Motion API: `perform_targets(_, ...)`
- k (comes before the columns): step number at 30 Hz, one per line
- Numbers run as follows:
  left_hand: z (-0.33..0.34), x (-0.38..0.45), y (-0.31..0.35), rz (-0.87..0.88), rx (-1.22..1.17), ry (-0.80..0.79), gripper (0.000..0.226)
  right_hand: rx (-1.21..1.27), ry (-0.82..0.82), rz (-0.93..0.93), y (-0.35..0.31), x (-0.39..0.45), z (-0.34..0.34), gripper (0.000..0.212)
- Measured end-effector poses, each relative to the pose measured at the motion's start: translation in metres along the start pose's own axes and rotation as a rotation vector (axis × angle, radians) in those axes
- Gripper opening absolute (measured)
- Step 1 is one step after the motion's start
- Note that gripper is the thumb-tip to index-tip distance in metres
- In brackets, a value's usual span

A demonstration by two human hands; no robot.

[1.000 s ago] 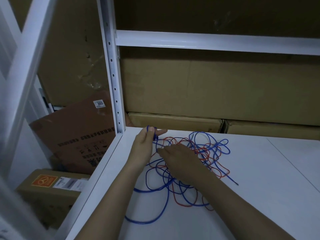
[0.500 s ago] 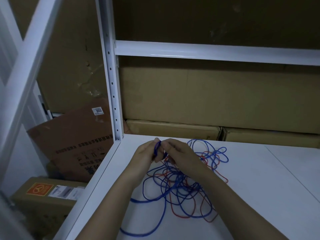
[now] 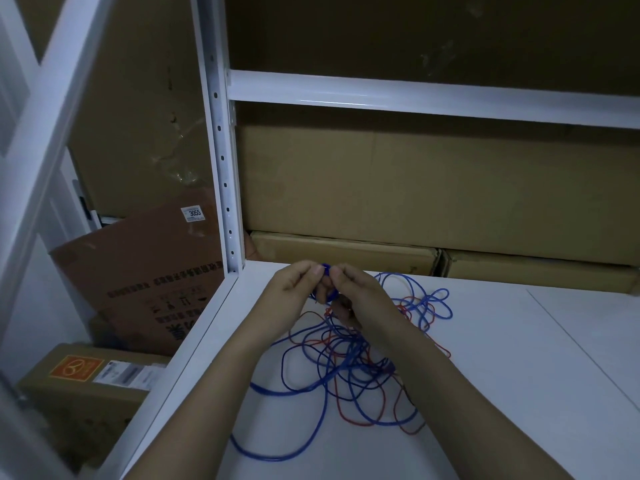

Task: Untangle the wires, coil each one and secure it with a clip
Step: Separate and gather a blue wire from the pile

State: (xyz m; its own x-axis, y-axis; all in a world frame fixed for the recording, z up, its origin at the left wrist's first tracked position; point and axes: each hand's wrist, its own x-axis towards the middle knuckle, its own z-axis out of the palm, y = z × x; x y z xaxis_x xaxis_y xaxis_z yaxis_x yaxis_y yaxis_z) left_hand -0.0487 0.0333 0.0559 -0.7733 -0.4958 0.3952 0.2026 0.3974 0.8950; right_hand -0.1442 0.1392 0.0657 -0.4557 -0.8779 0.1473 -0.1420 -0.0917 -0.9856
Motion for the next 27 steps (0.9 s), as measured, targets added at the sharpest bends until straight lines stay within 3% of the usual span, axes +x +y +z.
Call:
perform_targets(3,0.002,0.003,0.004,-0.036,0.017,0.067,0.032,-0.022,0.025,0.0,0.002,-0.004,0.005,0.031)
perform_targets(7,0.008,0.005,-0.002,-0.048,0.147,0.144,0.031,-0.56,0.125,-0.146,0.013,0.0,0.011,0.024)
perform_targets(10,0.01,0.007,-0.005,-0.006,0.209,0.188,0.033,-0.73,0.236,-0.207,0.016,0.004,0.012,0.024)
perform_targets(14,0.006,0.007,-0.002,-0.044,0.231,0.093,0.028,-0.665,0.203,-0.177,0.016,0.007,0.007,0.023)
perform_targets(19,-0.024,0.002,0.011,-0.131,0.205,-0.151,0.021,-0.346,-0.074,-0.109,0.015,0.004,-0.01,0.028)
perform_targets(23,-0.036,-0.001,0.018,-0.284,0.002,-0.286,0.022,-0.114,-0.258,-0.048,0.003,-0.002,-0.015,0.028)
perform_targets(27,-0.038,-0.003,0.019,-0.423,-0.2,-0.366,0.022,-0.332,-0.3,-0.126,0.003,0.0,-0.016,0.028)
